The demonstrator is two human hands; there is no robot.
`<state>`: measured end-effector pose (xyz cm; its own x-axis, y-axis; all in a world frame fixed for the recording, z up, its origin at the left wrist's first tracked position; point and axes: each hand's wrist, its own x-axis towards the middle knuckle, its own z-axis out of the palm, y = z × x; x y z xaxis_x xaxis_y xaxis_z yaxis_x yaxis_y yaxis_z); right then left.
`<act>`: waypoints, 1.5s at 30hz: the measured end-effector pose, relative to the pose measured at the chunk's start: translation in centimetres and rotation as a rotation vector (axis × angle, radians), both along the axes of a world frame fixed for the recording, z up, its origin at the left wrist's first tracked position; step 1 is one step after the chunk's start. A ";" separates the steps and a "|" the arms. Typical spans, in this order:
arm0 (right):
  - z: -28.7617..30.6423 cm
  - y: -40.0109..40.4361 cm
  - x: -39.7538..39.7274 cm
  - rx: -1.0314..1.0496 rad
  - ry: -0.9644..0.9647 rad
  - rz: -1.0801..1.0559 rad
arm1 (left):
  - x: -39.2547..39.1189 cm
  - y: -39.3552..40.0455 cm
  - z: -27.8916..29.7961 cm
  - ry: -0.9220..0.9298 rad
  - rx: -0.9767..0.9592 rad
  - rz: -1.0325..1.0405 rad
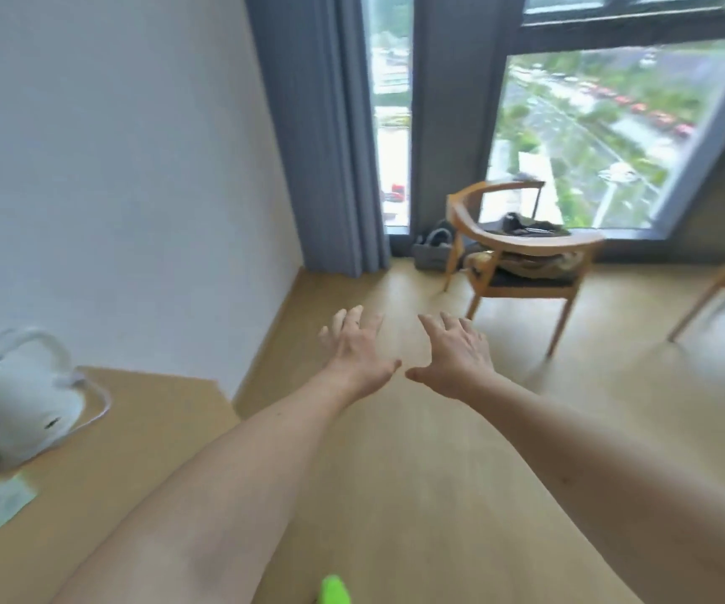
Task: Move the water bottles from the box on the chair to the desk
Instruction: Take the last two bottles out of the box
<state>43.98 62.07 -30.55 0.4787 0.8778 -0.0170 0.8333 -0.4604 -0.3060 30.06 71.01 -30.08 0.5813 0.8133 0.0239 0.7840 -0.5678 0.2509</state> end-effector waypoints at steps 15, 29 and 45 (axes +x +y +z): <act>-2.7 -5.9 29.1 -0.097 0.026 -0.627 | 36.6 1.7 -4.0 -0.031 -0.064 -0.586; -3.1 -11.5 50.5 -0.078 0.103 -1.055 | 65.7 -1.7 -5.4 0.023 -0.054 -0.932; -2.4 -21.9 84.4 -0.034 0.131 -1.111 | 102.3 -10.9 -5.2 -0.014 0.008 -0.976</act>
